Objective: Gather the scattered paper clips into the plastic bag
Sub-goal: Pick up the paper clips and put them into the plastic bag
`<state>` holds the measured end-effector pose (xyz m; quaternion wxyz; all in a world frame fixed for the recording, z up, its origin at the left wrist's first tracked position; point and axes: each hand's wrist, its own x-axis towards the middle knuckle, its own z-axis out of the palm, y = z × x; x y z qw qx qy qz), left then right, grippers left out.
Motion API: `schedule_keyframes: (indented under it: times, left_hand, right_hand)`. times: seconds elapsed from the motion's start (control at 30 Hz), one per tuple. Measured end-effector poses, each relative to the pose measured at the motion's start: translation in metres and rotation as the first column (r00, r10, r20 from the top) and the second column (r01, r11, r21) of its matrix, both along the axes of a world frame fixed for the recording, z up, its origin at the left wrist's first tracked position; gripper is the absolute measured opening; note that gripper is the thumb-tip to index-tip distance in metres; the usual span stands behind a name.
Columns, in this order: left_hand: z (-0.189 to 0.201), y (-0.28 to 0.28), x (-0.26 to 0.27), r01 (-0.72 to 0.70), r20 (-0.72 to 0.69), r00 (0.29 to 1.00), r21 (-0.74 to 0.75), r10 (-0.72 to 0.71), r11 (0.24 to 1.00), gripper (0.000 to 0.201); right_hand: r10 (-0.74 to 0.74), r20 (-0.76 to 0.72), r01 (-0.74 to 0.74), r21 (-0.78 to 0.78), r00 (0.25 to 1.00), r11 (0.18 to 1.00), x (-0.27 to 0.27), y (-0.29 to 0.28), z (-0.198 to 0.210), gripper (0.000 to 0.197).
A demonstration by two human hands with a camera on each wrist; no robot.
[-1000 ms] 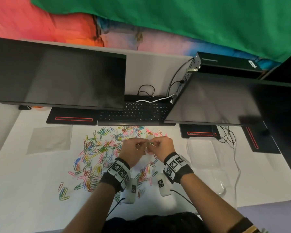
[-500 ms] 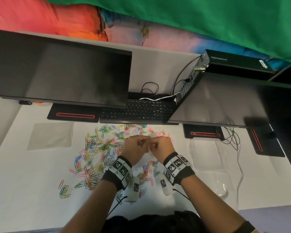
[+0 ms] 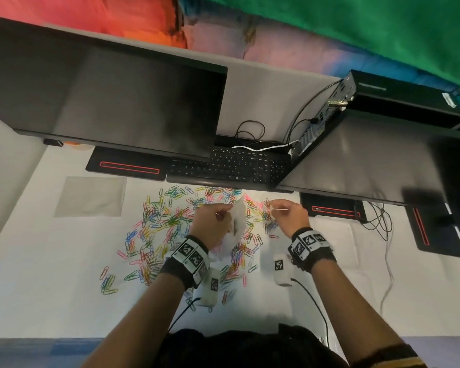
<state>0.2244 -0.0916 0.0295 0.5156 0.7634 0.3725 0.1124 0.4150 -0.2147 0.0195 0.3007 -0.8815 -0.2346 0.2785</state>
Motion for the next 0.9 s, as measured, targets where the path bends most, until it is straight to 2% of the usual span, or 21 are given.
schedule_keyframes:
  times: [0.07,0.13,0.2,0.3,0.37,0.47,0.53,0.57,0.63,0.67,0.7,0.77,0.8,0.83,0.87,0.9]
  left_hand:
    - [0.005,0.0,-0.001,0.014,-0.02,1.0,0.026,-0.013,1.0,0.027]
    - [0.008,0.001,-0.002,0.025,-0.034,0.999,0.034,-0.024,0.999,0.028]
    - [0.01,0.002,-0.004,0.031,-0.058,0.998,0.039,-0.028,0.999,0.031]
    - [0.011,0.002,-0.007,0.011,-0.075,0.997,0.055,-0.006,0.998,0.038]
    - [0.012,0.0,-0.008,0.013,-0.08,0.997,0.062,-0.008,0.998,0.034]
    - [0.012,-0.001,-0.008,0.031,-0.089,0.996,0.041,-0.028,0.999,0.025]
    - [0.011,-0.003,-0.009,0.031,-0.081,0.996,0.024,-0.029,0.999,0.027]
    - [0.011,-0.005,-0.009,0.031,-0.081,0.996,0.022,-0.029,0.999,0.027]
    - [0.013,-0.007,-0.01,0.025,-0.079,0.997,0.013,-0.024,1.0,0.023]
    - [0.014,-0.008,-0.01,0.017,-0.074,0.997,0.005,-0.017,1.0,0.023]
    - [0.015,-0.009,-0.01,0.01,-0.065,0.998,0.002,-0.01,1.0,0.023]
    - [0.017,-0.012,-0.01,0.006,-0.052,0.999,0.012,-0.006,1.0,0.023]
    - [0.017,-0.012,-0.01,0.007,-0.049,0.999,0.017,-0.006,1.0,0.023]
    - [0.017,-0.013,-0.01,0.008,-0.045,0.999,0.014,-0.007,1.0,0.023]
    - [0.015,-0.013,-0.009,0.009,-0.042,0.999,0.007,-0.009,1.0,0.023]
    - [0.013,-0.013,-0.008,0.015,-0.04,0.999,0.005,-0.014,1.0,0.023]
  right_hand:
    - [0.141,0.063,-0.117,-0.284,0.988,0.952,0.016,-0.003,-0.035,0.051]
    - [0.293,0.073,-0.246,-0.379,0.953,0.892,0.018,-0.003,-0.062,0.069]
    - [0.426,0.117,-0.345,-0.418,0.897,0.84,0.01,0.001,-0.071,0.073]
    - [0.578,0.252,-0.401,-0.509,0.777,0.761,-0.008,0.005,-0.075,0.062]
    - [0.593,0.317,-0.386,-0.521,0.74,0.761,-0.017,0.005,-0.078,0.048]
    - [0.584,0.344,-0.393,-0.486,0.735,0.781,-0.019,0.003,-0.078,0.03]
    - [0.514,0.326,-0.359,-0.431,0.793,0.828,-0.015,0.002,-0.073,0.023]
    - [0.422,0.288,-0.304,-0.375,0.859,0.876,-0.012,0.002,-0.068,0.022]
    - [0.132,0.128,-0.099,-0.237,0.983,0.966,-0.004,-0.003,-0.062,0.016]
    - [-0.022,-0.001,0.022,-0.185,1.0,0.983,0.001,-0.007,-0.059,0.014]
    - [-0.146,-0.151,0.123,-0.151,0.978,0.981,0.004,-0.012,-0.056,0.015]
    - [-0.281,-0.465,0.274,-0.084,0.84,0.958,0.008,-0.021,-0.048,0.022]
    - [-0.308,-0.615,0.371,-0.026,0.726,0.928,0.008,-0.024,-0.042,0.027]
    - [-0.297,-0.738,0.468,0.029,0.606,0.883,0.006,-0.026,-0.034,0.031]
    - [-0.259,-0.816,0.533,0.069,0.516,0.843,0.005,-0.027,-0.025,0.034]
    - [-0.207,-0.863,0.562,0.102,0.46,0.821,0.002,-0.026,-0.013,0.035]
